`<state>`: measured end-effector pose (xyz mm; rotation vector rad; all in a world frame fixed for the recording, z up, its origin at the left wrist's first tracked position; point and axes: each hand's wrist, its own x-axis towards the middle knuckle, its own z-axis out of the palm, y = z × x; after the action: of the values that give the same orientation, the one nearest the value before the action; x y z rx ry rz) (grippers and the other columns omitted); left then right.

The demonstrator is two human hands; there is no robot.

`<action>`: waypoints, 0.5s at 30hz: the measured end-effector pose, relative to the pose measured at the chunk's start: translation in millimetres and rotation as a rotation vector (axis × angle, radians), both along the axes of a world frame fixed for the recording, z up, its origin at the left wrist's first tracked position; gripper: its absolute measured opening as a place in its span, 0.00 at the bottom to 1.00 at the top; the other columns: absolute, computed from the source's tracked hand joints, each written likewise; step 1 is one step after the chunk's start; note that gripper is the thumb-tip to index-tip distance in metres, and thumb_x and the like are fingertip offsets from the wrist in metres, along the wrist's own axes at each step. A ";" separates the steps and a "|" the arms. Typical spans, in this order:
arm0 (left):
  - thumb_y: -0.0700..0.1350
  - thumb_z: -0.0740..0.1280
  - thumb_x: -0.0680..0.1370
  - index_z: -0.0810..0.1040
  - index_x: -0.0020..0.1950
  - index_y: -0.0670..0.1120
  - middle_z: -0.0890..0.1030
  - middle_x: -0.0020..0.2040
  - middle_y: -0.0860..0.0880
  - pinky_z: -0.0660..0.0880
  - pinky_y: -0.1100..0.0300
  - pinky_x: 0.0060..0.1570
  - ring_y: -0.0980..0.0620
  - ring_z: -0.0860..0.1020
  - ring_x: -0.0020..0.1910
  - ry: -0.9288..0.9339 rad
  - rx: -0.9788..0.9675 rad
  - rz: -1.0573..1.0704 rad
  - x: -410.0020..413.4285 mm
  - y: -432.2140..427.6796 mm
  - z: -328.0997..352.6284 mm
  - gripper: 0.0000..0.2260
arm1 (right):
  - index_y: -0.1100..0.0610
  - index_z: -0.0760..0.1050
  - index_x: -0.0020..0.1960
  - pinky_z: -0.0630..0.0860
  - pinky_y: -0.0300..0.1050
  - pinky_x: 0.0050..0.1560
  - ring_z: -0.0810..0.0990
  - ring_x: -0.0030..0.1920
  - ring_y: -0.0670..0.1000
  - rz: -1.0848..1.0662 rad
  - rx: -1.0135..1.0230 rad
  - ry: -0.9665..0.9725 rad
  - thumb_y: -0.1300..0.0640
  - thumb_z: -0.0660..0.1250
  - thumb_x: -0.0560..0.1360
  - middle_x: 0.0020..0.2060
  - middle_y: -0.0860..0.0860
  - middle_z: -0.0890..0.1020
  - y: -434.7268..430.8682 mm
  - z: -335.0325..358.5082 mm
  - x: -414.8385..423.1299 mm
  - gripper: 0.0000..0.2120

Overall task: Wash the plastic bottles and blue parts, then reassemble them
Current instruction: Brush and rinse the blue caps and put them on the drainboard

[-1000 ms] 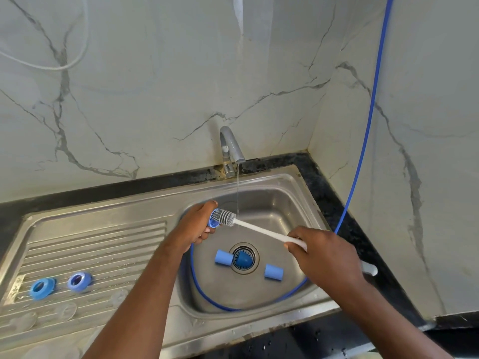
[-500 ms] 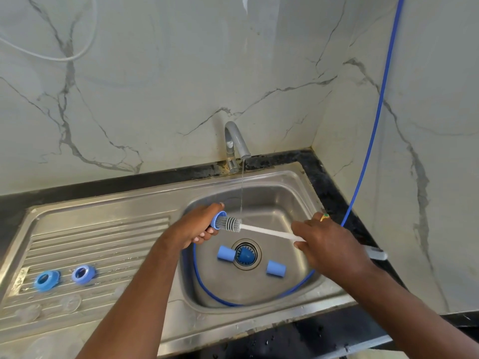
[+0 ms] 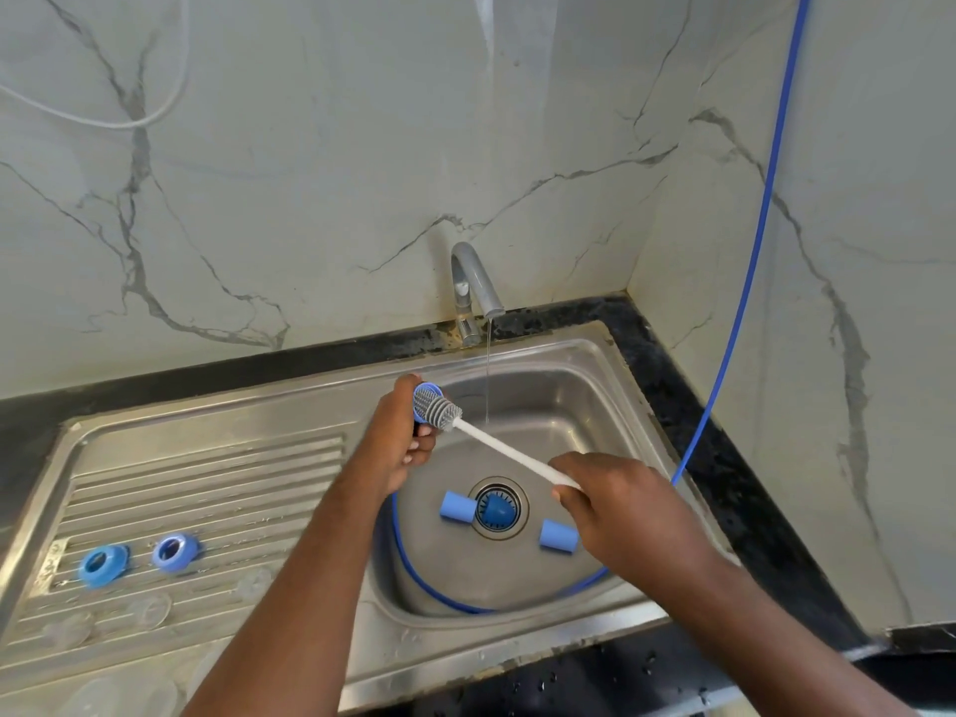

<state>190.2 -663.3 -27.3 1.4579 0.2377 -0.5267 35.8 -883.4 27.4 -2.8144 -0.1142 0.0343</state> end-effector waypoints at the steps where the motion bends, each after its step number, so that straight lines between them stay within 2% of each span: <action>1: 0.55 0.53 0.84 0.76 0.45 0.42 0.64 0.27 0.49 0.52 0.65 0.21 0.55 0.57 0.22 -0.020 0.081 -0.076 -0.6 4.1 2.0 0.21 | 0.48 0.77 0.55 0.77 0.51 0.40 0.80 0.43 0.54 -0.003 -0.039 -0.008 0.50 0.66 0.79 0.42 0.47 0.80 -5.9 2.4 -1.1 0.06; 3: 0.55 0.55 0.84 0.76 0.44 0.42 0.65 0.26 0.48 0.52 0.65 0.23 0.54 0.58 0.22 -0.071 0.259 -0.212 -4.0 9.9 5.2 0.20 | 0.45 0.76 0.57 0.78 0.50 0.41 0.81 0.46 0.52 -0.021 -0.104 -0.012 0.49 0.68 0.77 0.46 0.45 0.81 -17.2 6.2 -2.8 0.09; 5: 0.54 0.57 0.83 0.75 0.45 0.43 0.67 0.26 0.48 0.53 0.65 0.24 0.54 0.59 0.22 -0.098 0.343 -0.243 -6.9 10.1 4.5 0.18 | 0.43 0.76 0.59 0.79 0.49 0.45 0.81 0.50 0.51 -0.042 -0.126 0.022 0.48 0.67 0.78 0.50 0.44 0.81 -24.1 10.4 -2.3 0.10; 8: 0.55 0.57 0.84 0.76 0.46 0.43 0.68 0.28 0.47 0.55 0.65 0.23 0.55 0.60 0.22 -0.126 0.324 -0.165 -9.8 4.4 -2.1 0.17 | 0.45 0.76 0.57 0.79 0.50 0.46 0.81 0.46 0.53 -0.111 -0.081 0.086 0.47 0.66 0.79 0.46 0.47 0.82 -27.4 11.8 2.5 0.08; 10: 0.54 0.56 0.85 0.78 0.50 0.40 0.69 0.29 0.48 0.56 0.64 0.23 0.55 0.61 0.23 -0.129 0.278 -0.093 -12.1 -2.6 -6.6 0.20 | 0.48 0.75 0.54 0.79 0.52 0.44 0.80 0.43 0.55 -0.144 -0.074 0.107 0.46 0.64 0.80 0.41 0.49 0.81 -23.8 11.6 5.7 0.07; 12: 0.54 0.55 0.85 0.77 0.55 0.35 0.68 0.28 0.49 0.55 0.64 0.23 0.55 0.60 0.23 -0.103 0.243 -0.044 -12.7 -8.3 -9.1 0.22 | 0.50 0.74 0.52 0.79 0.52 0.43 0.79 0.41 0.57 -0.139 -0.065 0.121 0.46 0.63 0.81 0.40 0.50 0.80 -16.4 10.0 6.9 0.08; 15: 0.55 0.54 0.85 0.76 0.59 0.35 0.68 0.28 0.49 0.54 0.64 0.21 0.56 0.59 0.23 -0.038 0.214 -0.068 -8.9 -9.8 -9.2 0.24 | 0.50 0.72 0.51 0.77 0.51 0.41 0.78 0.40 0.57 -0.083 -0.077 0.097 0.46 0.61 0.82 0.39 0.49 0.79 -7.1 8.8 3.1 0.07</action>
<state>181.3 -673.1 -36.4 1.6872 0.2199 -0.5403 38.8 -890.5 36.2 -2.8856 0.0271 0.1586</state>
